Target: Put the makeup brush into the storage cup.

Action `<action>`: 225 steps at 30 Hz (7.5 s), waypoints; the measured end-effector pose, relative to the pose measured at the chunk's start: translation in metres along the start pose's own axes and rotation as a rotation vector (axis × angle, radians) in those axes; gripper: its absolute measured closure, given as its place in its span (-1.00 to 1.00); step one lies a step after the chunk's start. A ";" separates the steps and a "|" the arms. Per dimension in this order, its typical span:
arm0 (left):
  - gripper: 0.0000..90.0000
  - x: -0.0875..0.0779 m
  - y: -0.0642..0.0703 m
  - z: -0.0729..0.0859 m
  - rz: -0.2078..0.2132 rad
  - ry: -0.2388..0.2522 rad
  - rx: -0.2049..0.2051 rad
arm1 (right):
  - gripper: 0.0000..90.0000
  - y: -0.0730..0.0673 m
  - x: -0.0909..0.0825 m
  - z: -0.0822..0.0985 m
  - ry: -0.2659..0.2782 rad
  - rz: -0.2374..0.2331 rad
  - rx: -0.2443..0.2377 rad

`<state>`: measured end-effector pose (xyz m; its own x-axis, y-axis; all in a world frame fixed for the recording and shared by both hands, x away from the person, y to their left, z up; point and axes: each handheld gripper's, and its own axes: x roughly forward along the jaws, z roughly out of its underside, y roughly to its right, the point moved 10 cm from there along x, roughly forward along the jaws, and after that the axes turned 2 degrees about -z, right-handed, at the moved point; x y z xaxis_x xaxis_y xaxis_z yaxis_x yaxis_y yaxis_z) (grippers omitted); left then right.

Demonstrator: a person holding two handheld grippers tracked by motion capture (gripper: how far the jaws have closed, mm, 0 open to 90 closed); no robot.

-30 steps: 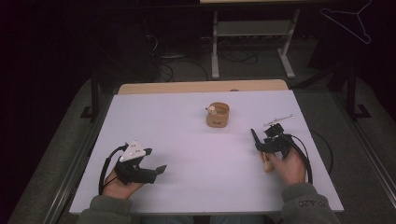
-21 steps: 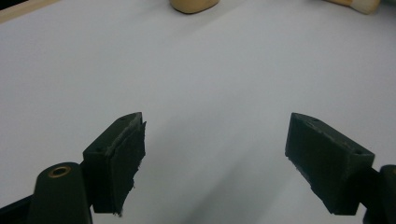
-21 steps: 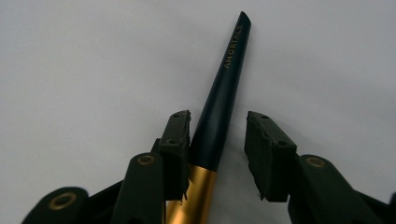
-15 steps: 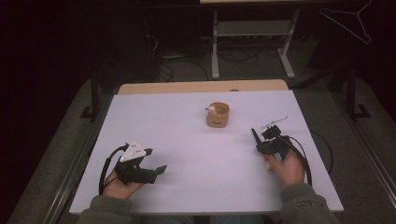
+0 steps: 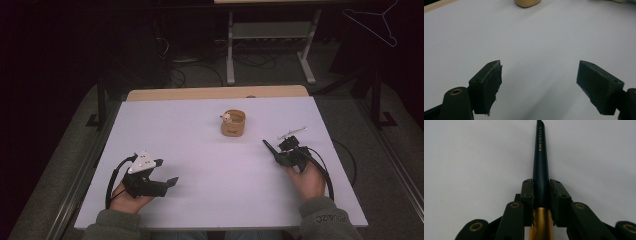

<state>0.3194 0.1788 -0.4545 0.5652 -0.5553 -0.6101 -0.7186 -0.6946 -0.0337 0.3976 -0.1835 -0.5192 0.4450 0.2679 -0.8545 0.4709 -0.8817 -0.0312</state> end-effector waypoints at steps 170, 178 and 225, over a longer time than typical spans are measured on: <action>0.72 0.022 0.076 -0.034 0.388 -0.130 0.273 | -0.16 -0.163 -0.081 -0.040 0.219 -0.676 -0.426; 0.72 0.023 0.071 -0.046 0.350 -0.054 0.216 | -0.10 -0.176 -0.068 -0.040 0.212 -0.711 -0.384; 0.37 0.040 0.096 -0.043 0.351 -0.073 0.241 | 0.59 -0.185 -0.086 -0.048 0.285 -0.769 -0.345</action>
<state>0.2907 0.0708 -0.4476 0.2458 -0.6988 -0.6718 -0.9410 -0.3382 0.0075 0.3089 -0.0247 -0.4154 0.0618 0.8647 -0.4984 0.9001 -0.2640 -0.3465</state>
